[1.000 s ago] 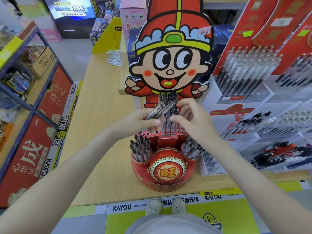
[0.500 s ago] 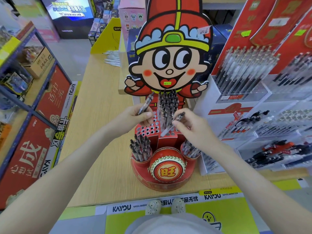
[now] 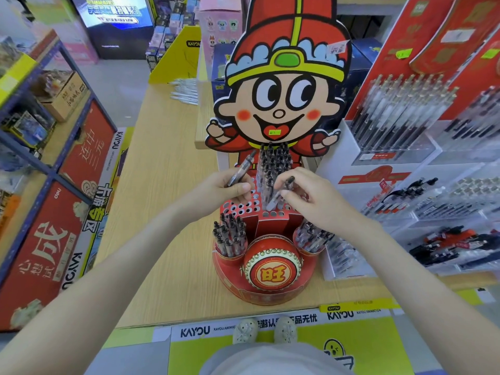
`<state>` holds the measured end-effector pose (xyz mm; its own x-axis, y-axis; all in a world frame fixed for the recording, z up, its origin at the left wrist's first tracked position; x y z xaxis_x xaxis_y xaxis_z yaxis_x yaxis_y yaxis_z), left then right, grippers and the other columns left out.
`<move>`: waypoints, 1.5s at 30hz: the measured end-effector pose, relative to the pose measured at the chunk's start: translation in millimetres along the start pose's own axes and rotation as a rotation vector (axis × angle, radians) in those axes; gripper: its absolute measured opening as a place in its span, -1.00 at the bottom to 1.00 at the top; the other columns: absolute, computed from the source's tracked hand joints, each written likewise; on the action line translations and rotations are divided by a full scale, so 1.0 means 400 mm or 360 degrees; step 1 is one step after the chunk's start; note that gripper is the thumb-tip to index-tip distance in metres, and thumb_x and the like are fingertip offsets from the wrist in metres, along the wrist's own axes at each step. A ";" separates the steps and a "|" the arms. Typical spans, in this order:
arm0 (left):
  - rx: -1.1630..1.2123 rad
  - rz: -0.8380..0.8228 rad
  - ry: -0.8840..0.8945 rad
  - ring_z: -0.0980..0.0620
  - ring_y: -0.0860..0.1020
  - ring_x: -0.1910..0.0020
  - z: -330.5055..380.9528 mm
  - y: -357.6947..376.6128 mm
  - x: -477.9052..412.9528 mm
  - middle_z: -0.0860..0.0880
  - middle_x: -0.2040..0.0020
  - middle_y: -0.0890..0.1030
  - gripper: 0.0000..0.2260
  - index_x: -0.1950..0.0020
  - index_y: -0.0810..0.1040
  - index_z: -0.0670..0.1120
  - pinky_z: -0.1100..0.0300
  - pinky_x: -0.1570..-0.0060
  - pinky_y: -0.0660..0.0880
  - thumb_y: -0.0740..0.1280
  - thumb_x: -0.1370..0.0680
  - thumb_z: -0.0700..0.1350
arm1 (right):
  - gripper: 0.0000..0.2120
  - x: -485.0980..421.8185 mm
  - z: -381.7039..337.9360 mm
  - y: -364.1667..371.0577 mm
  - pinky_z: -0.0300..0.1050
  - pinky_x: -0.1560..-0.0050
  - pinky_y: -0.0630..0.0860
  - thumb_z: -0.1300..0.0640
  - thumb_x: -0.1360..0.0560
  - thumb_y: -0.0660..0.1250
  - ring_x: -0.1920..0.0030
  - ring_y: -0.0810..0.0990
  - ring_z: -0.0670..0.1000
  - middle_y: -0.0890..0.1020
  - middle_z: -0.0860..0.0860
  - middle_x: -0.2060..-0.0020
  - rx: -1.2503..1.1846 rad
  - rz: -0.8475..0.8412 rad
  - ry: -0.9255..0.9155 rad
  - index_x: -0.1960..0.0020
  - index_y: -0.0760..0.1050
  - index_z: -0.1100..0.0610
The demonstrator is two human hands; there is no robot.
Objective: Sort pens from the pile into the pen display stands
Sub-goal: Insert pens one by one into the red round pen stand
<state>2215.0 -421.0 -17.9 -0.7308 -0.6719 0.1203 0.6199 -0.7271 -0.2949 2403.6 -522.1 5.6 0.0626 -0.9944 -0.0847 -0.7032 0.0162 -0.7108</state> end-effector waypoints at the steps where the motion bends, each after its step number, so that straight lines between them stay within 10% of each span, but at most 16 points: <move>1: -0.0004 -0.0004 0.0000 0.17 0.57 0.22 0.001 0.002 -0.001 0.04 0.24 0.60 -0.91 0.01 0.49 -0.19 0.34 0.14 0.51 0.22 -0.63 -0.20 | -0.85 -0.002 0.001 -0.002 -0.24 0.17 0.43 0.21 -0.57 0.22 0.19 0.49 -0.13 0.50 -0.10 0.05 0.0026 -0.0022 -0.0003 -0.06 0.47 0.00; 18: -0.0017 -0.0009 -0.0001 0.17 0.59 0.21 0.000 -0.003 -0.007 0.00 0.19 0.61 -0.90 0.00 0.51 -0.15 0.34 0.12 0.53 0.22 -0.63 -0.20 | -0.85 -0.010 -0.015 -0.027 -0.31 0.40 0.27 0.30 -0.58 0.17 0.45 0.40 -0.18 0.45 -0.15 0.46 0.0129 -0.0127 0.0013 -0.06 0.44 0.12; 25: -0.0010 -0.0028 -0.0010 0.10 0.60 0.17 -0.005 0.004 -0.003 0.01 0.19 0.62 -0.87 -0.05 0.52 -0.17 0.27 0.08 0.56 0.20 -0.64 -0.18 | -0.86 -0.018 0.011 0.022 0.06 0.06 0.50 0.21 -0.58 0.19 0.15 0.54 -0.04 0.58 0.02 0.10 0.0329 -0.0259 -0.0046 -0.12 0.35 0.04; 36: -0.0103 -0.0084 -0.0002 0.19 0.57 0.25 0.002 0.018 -0.005 0.04 0.25 0.59 -0.89 0.06 0.49 -0.16 0.35 0.15 0.51 0.21 -0.63 -0.18 | -0.74 -0.034 0.018 0.065 -0.07 0.05 0.15 0.25 -0.26 0.54 0.03 0.27 0.04 0.45 0.07 0.06 0.1064 0.0537 -0.0305 0.13 0.54 0.10; 45: -0.0270 -0.0231 0.0114 0.21 0.47 0.37 0.051 0.039 -0.005 0.04 0.32 0.49 -0.88 0.10 0.42 0.01 0.34 0.28 0.44 0.20 -0.63 -0.08 | -0.62 -0.019 -0.010 0.048 -0.08 -0.06 0.22 -0.05 -0.40 0.37 0.00 0.23 -0.17 0.39 -0.16 0.04 0.0201 0.0562 -0.0132 -0.15 0.53 0.10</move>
<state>2232.1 -434.0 -3.4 -0.8310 -0.5457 0.1074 0.4543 -0.7774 -0.4350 2386.8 -514.8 -4.7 -0.1071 -0.9135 -0.3925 -0.5995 0.3743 -0.7075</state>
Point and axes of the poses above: each hand's wrist, its own x-axis away from the middle knuckle, its own y-axis out of the palm, z = x × y, the point moved 1 cm from there along -x, towards the middle knuckle
